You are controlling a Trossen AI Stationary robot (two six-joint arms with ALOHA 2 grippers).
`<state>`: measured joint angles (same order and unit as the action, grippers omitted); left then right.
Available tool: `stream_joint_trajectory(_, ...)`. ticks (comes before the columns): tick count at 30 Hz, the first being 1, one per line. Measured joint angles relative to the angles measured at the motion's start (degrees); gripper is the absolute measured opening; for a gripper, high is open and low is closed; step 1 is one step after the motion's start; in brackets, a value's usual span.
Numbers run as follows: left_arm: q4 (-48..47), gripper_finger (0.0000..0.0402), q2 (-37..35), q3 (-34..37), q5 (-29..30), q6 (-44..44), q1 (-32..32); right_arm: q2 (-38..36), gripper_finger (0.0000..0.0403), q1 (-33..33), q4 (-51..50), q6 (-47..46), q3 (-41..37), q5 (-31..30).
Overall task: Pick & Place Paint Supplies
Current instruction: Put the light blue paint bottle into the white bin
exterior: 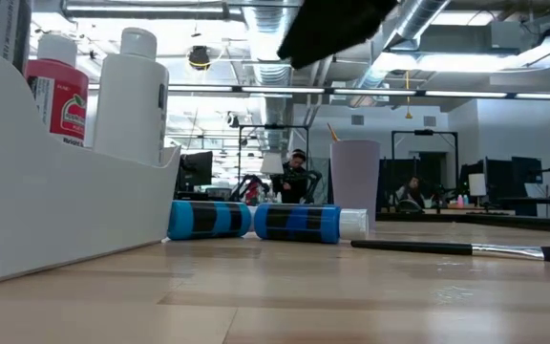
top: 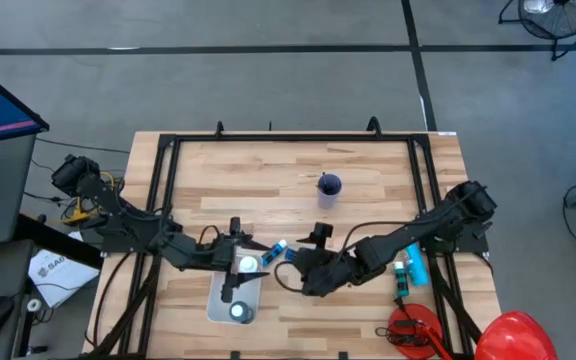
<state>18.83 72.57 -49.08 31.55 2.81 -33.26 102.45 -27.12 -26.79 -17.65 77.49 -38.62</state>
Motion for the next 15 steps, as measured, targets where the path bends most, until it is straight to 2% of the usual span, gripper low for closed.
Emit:
stream_joint_trajectory(5,0.3,0.0246,0.6,0.1,0.0,-0.5,0.3,-0.1,0.0276,0.2,-0.3,-0.4,-0.3,0.3)
stream_joint_trajectory(12,0.1,0.0246,0.6,0.1,0.0,-3.3,0.4,-3.6,0.0276,-0.5,19.6,3.5,-10.3,3.1)
stream_joint_trajectory(15,0.2,0.0246,0.6,0.1,-0.1,-4.5,0.7,-5.9,0.0276,-0.7,22.5,3.9,-13.5,3.3)
